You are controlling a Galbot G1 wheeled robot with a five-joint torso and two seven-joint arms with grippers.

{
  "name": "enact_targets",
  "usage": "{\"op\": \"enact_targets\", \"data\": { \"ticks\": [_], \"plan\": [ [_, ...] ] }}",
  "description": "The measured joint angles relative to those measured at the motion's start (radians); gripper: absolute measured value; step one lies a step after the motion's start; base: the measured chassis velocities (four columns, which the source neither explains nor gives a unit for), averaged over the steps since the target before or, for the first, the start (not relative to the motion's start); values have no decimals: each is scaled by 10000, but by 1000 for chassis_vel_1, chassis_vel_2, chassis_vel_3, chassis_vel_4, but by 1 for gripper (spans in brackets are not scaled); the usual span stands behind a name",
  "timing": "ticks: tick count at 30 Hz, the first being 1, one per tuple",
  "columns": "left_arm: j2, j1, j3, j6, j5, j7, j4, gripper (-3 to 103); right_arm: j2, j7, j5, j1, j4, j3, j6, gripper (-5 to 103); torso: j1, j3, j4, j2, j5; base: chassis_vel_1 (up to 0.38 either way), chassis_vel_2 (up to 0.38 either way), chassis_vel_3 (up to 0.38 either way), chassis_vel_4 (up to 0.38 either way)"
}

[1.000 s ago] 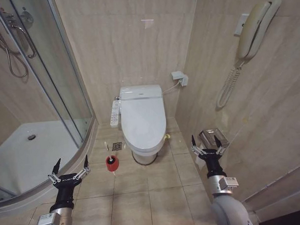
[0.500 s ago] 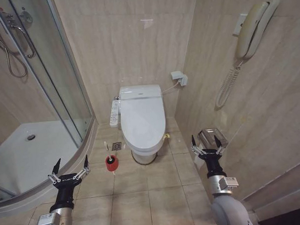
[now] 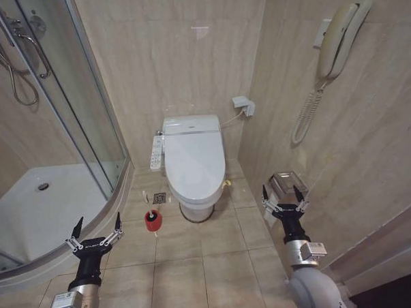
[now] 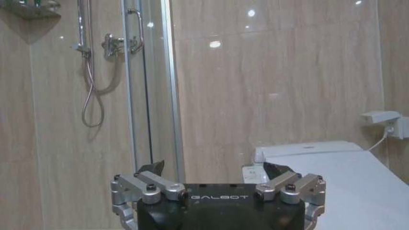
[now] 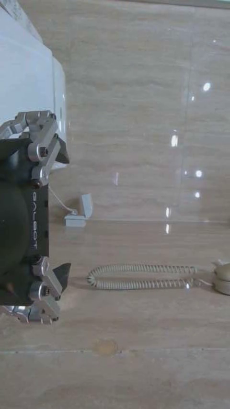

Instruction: Open the toilet lid, clean the toilet bowl with a toilet brush, close the toilet lid, and flush.

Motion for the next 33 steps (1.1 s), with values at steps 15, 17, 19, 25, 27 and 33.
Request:
{"op": "enact_targets", "data": {
  "ticks": [15,17,19,25,27,33],
  "plan": [
    [0,0,0,0,0,-1,0,100,0,0,0,0,0,0,0,100,0,0,-1,0,-1,0,0,0,0],
    [0,0,0,0,0,0,0,100,0,0,0,0,0,0,0,100,0,0,-1,-1,0,0,0,0,0],
    [0,0,0,0,0,0,0,100,0,0,0,0,0,0,0,100,0,0,-1,0,-1,0,0,0,0],
    [0,0,0,0,0,0,0,100,0,0,0,0,1,0,0,100,0,0,-1,0,-1,0,0,0,0],
    [0,0,0,0,0,0,0,100,0,0,0,0,0,0,0,100,0,0,-1,-1,-1,0,0,0,0],
    [0,0,0,0,0,0,0,100,0,0,0,0,0,0,0,100,0,0,-1,-1,0,0,0,0,0]
  ]
}}
